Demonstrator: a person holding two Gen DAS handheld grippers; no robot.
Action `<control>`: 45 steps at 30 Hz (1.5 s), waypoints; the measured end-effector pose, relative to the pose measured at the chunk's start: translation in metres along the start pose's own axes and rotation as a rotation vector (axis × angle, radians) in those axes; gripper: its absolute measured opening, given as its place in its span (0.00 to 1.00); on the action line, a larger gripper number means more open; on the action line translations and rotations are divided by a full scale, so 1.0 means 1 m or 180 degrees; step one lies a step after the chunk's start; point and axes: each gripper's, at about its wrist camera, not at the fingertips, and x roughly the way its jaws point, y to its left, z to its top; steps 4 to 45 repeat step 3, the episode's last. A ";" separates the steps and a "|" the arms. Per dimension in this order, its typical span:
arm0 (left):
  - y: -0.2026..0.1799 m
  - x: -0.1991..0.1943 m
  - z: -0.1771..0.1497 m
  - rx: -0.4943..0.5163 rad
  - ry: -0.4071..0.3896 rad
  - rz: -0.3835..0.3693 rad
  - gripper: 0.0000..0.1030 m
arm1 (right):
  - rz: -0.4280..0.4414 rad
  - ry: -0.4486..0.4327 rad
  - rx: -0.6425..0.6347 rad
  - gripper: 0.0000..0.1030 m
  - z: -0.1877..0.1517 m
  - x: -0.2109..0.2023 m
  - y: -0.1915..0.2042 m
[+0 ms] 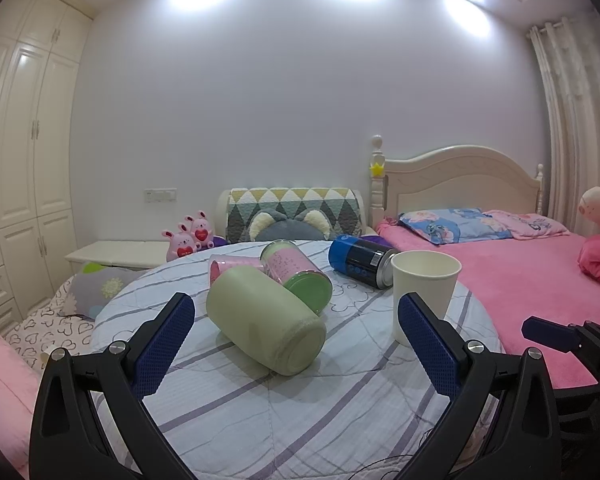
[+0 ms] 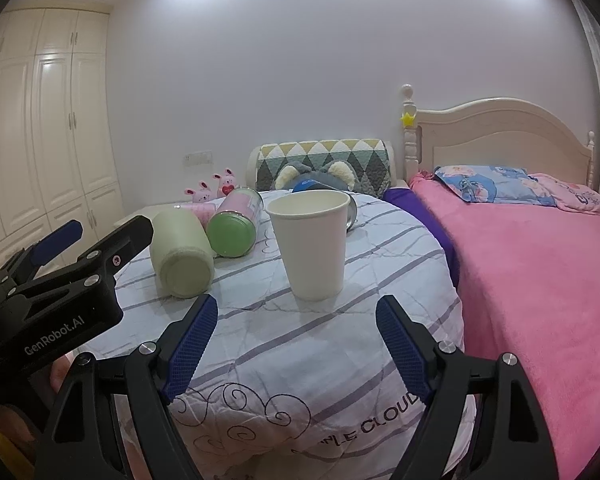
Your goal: Flip cup upright
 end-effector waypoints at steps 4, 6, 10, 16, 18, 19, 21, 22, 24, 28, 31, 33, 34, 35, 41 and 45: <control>0.000 0.003 0.000 -0.0011 0.0048 0.0008 1.00 | 0.0009 0.0029 -0.0003 0.80 -0.001 0.002 0.000; 0.000 0.003 0.000 -0.0011 0.0048 0.0008 1.00 | 0.0009 0.0029 -0.0003 0.80 -0.001 0.002 0.000; 0.000 0.003 0.000 -0.0011 0.0048 0.0008 1.00 | 0.0009 0.0029 -0.0003 0.80 -0.001 0.002 0.000; 0.000 0.003 0.000 -0.0011 0.0048 0.0008 1.00 | 0.0009 0.0029 -0.0003 0.80 -0.001 0.002 0.000; 0.000 0.003 0.000 -0.0011 0.0048 0.0008 1.00 | 0.0009 0.0029 -0.0003 0.80 -0.001 0.002 0.000; 0.000 0.003 0.000 -0.0011 0.0048 0.0008 1.00 | 0.0009 0.0029 -0.0003 0.80 -0.001 0.002 0.000; 0.000 0.003 0.000 -0.0011 0.0048 0.0008 1.00 | 0.0009 0.0029 -0.0003 0.80 -0.001 0.002 0.000; 0.000 0.003 0.000 -0.0011 0.0048 0.0008 1.00 | 0.0009 0.0029 -0.0003 0.80 -0.001 0.002 0.000; 0.000 0.003 0.000 -0.0011 0.0048 0.0008 1.00 | 0.0009 0.0029 -0.0003 0.80 -0.001 0.002 0.000; 0.000 0.003 0.000 -0.0011 0.0048 0.0008 1.00 | 0.0009 0.0029 -0.0003 0.80 -0.001 0.002 0.000; 0.000 0.003 0.000 -0.0011 0.0048 0.0008 1.00 | 0.0009 0.0029 -0.0003 0.80 -0.001 0.002 0.000; 0.000 0.003 0.000 -0.0011 0.0048 0.0008 1.00 | 0.0009 0.0029 -0.0003 0.80 -0.001 0.002 0.000; 0.000 0.003 0.000 -0.0011 0.0048 0.0008 1.00 | 0.0009 0.0029 -0.0003 0.80 -0.001 0.002 0.000; 0.000 0.003 0.000 -0.0011 0.0048 0.0008 1.00 | 0.0009 0.0029 -0.0003 0.80 -0.001 0.002 0.000; 0.000 0.003 0.000 -0.0011 0.0048 0.0008 1.00 | 0.0009 0.0029 -0.0003 0.80 -0.001 0.002 0.000; 0.000 0.003 0.000 -0.0011 0.0048 0.0008 1.00 | 0.0009 0.0029 -0.0003 0.80 -0.001 0.002 0.000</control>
